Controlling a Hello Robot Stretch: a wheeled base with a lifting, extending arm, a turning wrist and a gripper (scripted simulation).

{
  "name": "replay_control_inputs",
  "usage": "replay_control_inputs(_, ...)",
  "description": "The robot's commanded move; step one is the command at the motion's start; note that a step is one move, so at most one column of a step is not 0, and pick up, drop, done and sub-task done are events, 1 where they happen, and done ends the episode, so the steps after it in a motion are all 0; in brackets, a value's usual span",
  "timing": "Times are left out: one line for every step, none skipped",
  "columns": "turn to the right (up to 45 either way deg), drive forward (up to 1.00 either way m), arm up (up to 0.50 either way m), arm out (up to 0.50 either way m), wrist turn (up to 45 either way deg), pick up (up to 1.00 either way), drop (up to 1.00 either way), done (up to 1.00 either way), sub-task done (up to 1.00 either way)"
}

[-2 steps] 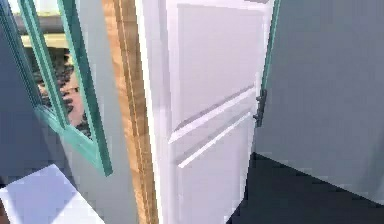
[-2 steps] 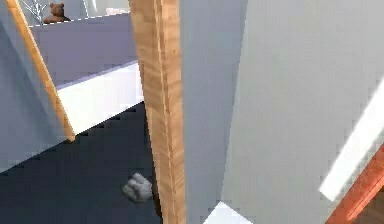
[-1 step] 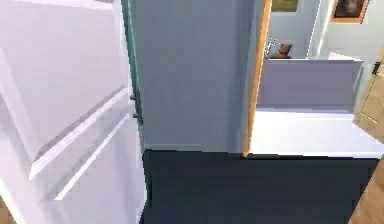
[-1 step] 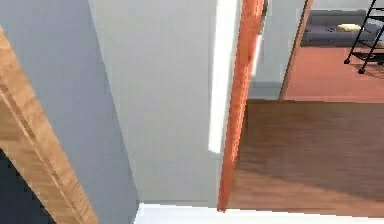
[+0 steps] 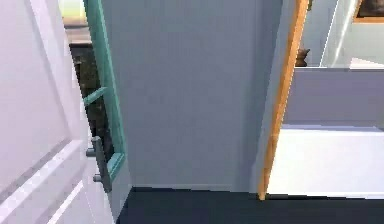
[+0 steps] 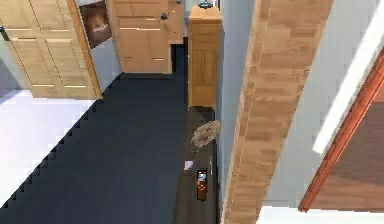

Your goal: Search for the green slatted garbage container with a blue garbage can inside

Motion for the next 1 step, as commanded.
replay_control_inputs(45.0,0.0,0.0,0.0,0.0,0.0,0.0,0.0,0.0)
